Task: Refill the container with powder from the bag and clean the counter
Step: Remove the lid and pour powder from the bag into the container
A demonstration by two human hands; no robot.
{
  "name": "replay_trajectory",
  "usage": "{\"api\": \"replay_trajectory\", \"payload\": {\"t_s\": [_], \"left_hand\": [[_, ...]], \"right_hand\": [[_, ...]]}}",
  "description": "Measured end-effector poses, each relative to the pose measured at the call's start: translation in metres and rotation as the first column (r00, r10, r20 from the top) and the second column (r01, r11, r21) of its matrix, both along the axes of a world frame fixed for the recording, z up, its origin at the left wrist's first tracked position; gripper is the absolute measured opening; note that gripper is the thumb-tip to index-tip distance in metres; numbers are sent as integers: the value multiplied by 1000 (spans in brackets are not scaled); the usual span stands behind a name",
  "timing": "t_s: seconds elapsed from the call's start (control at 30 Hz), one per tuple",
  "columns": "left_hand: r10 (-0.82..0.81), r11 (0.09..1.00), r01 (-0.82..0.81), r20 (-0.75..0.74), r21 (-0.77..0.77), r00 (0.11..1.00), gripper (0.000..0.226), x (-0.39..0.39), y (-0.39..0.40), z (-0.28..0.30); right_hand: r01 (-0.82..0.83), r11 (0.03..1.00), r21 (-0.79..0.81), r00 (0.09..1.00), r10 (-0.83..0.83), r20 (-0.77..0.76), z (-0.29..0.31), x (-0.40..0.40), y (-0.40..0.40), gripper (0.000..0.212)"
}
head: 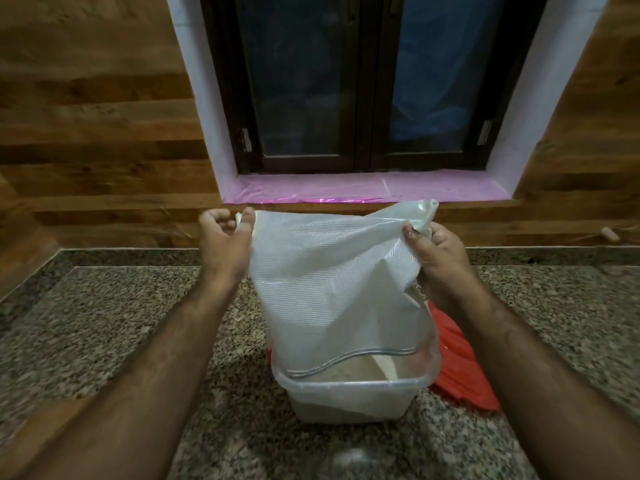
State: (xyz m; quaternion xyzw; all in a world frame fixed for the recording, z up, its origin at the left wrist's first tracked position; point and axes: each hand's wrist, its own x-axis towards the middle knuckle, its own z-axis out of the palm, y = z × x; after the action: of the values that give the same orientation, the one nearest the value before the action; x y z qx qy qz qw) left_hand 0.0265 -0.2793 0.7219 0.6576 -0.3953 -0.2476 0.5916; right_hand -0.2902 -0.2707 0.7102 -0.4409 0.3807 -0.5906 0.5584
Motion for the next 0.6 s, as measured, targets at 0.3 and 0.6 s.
{"api": "replay_trajectory", "payload": {"t_s": [0.3,0.6], "left_hand": [[-570,780,507,750,366,336,119,-15,6,80],[-719,609,756,569,241,399,87,-12,-14,87]], "right_hand": [[-237,965,-108,950,207,-236,81,41,-14,20],[-322,940,-115,904,269,-332,130,58,-20,22]]}}
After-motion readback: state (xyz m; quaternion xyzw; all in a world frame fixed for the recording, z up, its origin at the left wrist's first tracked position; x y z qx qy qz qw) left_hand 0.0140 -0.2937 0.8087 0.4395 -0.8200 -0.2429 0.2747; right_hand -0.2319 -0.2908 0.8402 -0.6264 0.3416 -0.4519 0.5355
